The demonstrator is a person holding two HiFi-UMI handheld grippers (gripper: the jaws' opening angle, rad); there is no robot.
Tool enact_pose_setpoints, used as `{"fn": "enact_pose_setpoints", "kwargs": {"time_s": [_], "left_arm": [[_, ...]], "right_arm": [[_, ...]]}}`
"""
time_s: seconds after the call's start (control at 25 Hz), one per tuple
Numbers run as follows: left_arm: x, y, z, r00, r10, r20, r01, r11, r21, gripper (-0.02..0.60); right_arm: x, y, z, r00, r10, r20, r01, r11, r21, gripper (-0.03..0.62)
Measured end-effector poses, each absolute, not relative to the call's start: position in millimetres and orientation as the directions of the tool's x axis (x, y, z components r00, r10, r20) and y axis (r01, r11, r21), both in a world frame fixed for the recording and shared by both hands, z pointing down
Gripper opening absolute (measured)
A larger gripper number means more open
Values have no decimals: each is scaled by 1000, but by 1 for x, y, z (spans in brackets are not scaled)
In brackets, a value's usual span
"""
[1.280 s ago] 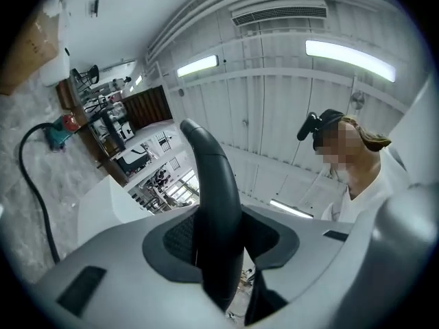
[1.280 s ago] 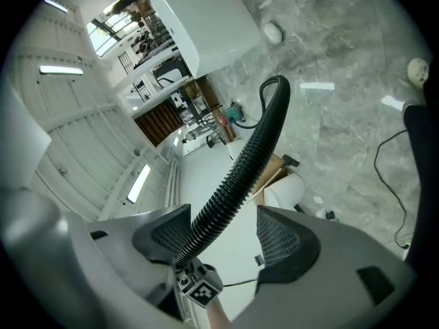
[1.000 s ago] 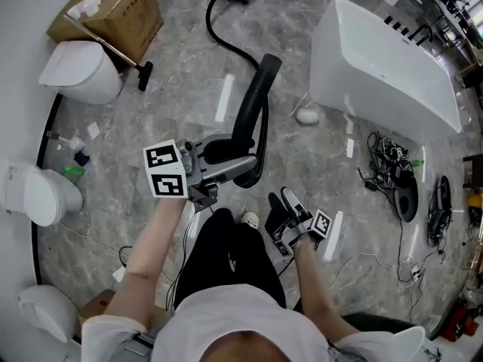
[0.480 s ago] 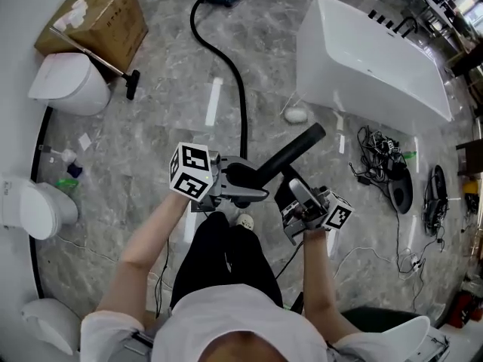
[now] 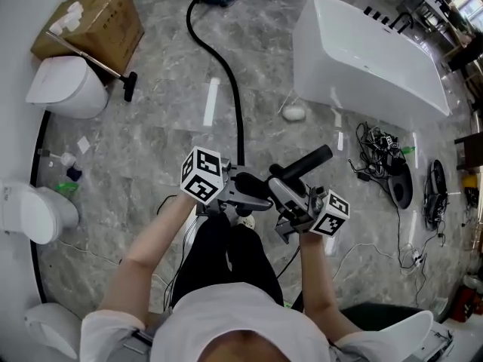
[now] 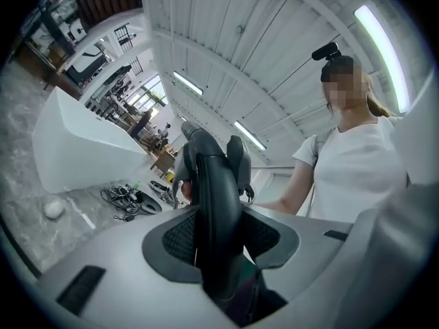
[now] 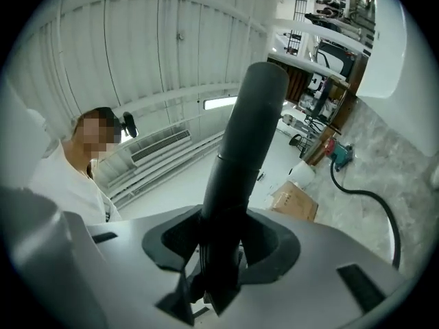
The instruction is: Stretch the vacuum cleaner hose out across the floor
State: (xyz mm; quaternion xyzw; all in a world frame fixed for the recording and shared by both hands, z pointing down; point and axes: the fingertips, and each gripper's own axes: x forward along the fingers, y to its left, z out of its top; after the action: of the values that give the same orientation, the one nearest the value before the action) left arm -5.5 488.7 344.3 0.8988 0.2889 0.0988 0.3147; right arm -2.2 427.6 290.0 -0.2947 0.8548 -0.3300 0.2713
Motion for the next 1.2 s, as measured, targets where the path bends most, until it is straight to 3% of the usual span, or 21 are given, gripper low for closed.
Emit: {"fn": "enact_pose_setpoints", "kwargs": {"time_s": [0.24, 0.44, 0.68, 0.84, 1.0, 1.04, 1.2], "left_arm": [[-13, 500, 343, 831, 557, -5, 455, -673, 583, 164], [-50, 527, 327, 724, 679, -118, 618, -564, 548, 280], [-57, 542, 319, 667, 709, -228, 681, -456, 572, 295], [-63, 503, 330, 874, 410, -262, 474, -599, 645, 295], [-73, 483, 346, 996, 24, -88, 68, -841, 536, 291], [-75, 484, 349, 997, -63, -46, -33, -872, 489, 277], [-88, 498, 359, 932, -353, 83, -357, -852, 384, 111]], "right_arm": [[-9, 437, 291, -661, -703, -264, -374, 613, -696, 169], [-35, 464, 278, -694, -633, -342, -332, 703, -629, 166], [-29, 499, 261, -688, -581, -434, -294, 771, -565, 161], [30, 517, 258, -564, -678, -472, -357, 715, -600, 158], [71, 536, 285, -455, -796, -400, -447, 592, -670, 158], [81, 540, 293, -414, -828, -377, -460, 549, -698, 158], [136, 560, 337, -154, -955, -253, -483, 296, -824, 158]]}}
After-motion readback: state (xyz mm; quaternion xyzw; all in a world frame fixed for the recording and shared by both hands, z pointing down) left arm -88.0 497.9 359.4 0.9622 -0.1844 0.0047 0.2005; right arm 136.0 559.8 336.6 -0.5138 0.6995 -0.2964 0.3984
